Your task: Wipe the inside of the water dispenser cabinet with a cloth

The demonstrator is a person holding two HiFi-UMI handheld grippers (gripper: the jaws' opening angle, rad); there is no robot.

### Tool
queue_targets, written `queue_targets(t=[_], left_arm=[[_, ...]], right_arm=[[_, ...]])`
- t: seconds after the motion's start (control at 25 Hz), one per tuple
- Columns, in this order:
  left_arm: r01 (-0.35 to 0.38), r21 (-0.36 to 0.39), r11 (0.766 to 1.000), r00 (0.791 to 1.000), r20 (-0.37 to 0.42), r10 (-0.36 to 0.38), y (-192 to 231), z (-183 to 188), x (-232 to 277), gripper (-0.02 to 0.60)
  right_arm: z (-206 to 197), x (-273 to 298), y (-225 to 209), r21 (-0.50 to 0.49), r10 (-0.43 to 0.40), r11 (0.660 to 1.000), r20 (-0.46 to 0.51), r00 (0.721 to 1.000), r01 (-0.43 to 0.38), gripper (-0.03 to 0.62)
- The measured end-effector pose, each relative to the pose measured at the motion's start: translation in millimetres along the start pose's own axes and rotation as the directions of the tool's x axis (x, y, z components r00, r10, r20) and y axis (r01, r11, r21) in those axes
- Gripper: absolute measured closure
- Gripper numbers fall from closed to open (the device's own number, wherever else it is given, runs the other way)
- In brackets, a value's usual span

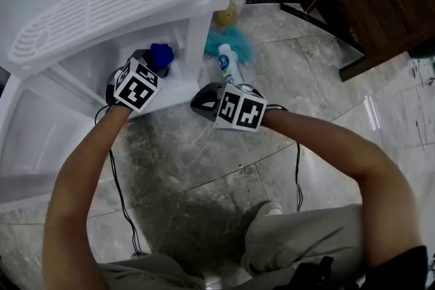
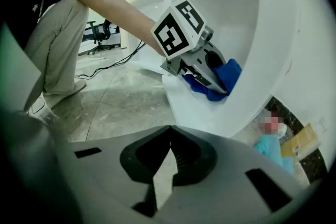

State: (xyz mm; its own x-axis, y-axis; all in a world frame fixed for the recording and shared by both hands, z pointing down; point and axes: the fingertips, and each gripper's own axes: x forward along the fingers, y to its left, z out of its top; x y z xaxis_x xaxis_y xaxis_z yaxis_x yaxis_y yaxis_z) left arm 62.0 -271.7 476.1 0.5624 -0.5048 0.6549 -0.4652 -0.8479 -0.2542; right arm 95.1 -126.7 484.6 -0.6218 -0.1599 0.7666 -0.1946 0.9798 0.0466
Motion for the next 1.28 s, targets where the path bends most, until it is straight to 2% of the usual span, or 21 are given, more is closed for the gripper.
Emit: queue_targets(t=[0.24, 0.36, 0.56, 0.68, 0.84, 1.16, 1.28], left_arm=[[-0.071, -0.003, 0.997, 0.997, 0.009, 0.071, 37, 12, 30, 0.492], [-0.116, -0.034, 0.993, 0.993, 0.021, 0.116, 53, 15, 41, 0.492], [-0.145, -0.028, 0.989, 0.989, 0.018, 0.145, 61, 17, 45, 0.492], [-0.112, -0.036, 0.993, 0.993, 0.037, 0.114, 48, 16, 38, 0.492], [-0.055, 0.022, 0.998, 0.996, 0.068, 0.053, 23, 15, 29, 0.492], [-0.088, -0.017, 0.996, 0.996, 0.028, 0.088, 51, 14, 43, 0.492], [-0.084, -0.01, 0.996, 0.996, 0.031, 0.084, 59, 17, 46, 0.492]], right_arm=[[-18, 0, -12, 0.048, -0.003, 0.999, 0.017, 1.0, 0.002, 0.595], [-21, 0, -9, 0.062, 0.005, 0.998, 0.025, 1.0, -0.006, 0.595], [-17, 3, 1, 0.059, 0.029, 0.998, 0.036, 0.999, -0.031, 0.595], [-12, 6, 3, 0.044, 0.039, 0.998, 0.035, 0.999, -0.041, 0.595], [-1, 10, 3, 0.04, 0.047, 0.998, 0.053, 0.997, -0.049, 0.595], [-7, 13, 8, 0.054, 0.064, 0.996, 0.045, 0.997, -0.066, 0.595], [-11, 11, 6, 0.046, 0.064, 0.997, 0.034, 0.997, -0.066, 0.595]])
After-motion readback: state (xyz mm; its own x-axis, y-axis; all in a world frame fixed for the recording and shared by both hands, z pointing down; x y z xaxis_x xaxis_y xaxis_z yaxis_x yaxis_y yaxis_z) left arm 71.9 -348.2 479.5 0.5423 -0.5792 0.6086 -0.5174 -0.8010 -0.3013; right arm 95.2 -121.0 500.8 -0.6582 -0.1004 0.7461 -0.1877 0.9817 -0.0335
